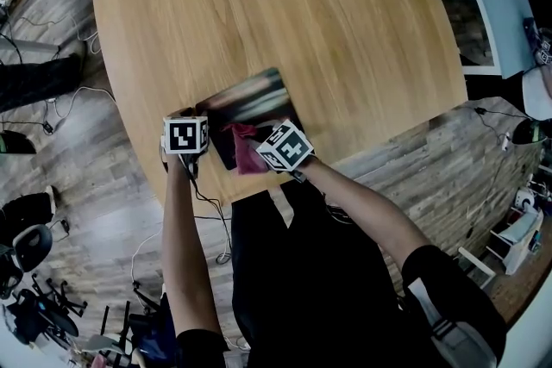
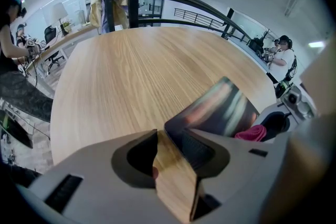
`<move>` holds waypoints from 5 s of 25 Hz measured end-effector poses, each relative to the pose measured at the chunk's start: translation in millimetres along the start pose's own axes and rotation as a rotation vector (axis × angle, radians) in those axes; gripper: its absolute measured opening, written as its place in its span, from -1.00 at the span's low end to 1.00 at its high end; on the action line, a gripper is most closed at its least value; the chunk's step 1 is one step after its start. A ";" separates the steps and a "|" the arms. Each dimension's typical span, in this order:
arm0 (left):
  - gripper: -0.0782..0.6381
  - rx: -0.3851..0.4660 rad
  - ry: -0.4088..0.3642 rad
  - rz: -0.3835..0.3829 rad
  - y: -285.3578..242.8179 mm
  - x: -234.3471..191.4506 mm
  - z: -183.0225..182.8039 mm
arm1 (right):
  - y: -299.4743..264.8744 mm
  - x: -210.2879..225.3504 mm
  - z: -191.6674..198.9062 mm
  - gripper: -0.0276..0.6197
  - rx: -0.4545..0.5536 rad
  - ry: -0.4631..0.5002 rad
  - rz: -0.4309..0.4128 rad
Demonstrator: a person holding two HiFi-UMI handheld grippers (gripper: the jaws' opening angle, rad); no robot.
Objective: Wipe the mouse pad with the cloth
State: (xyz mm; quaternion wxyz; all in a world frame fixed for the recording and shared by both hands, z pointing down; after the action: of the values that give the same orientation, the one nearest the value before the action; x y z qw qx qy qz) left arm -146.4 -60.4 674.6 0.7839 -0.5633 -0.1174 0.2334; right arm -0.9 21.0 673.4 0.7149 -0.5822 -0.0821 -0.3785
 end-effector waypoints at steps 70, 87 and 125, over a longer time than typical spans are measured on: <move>-0.39 0.180 0.229 -0.149 28.1 -11.3 -15.9 | 175.4 122.8 -38.3 -0.71 0.330 0.051 0.430; -0.71 0.970 0.280 -0.475 290.0 104.4 -83.0 | 305.3 28.7 -76.5 -0.71 0.760 0.037 0.209; -0.71 1.093 0.143 -0.434 346.1 173.3 36.8 | 296.0 -145.4 9.6 -0.71 0.860 0.132 0.189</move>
State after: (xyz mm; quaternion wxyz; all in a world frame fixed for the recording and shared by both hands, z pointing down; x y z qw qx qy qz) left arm -94.1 145.2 348.7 0.9961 -0.0555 -0.0394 0.0559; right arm 89.0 104.8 367.2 0.9272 -0.2114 -0.1327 -0.2794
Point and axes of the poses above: the fingertips, and each gripper's own axes: y backward along the fingers, x to its right, z out of its underside, the point moved 2 cm from there along y, backward along the fingers, and after that the axes turned 12 degrees about -y, right-handed, at the moved point
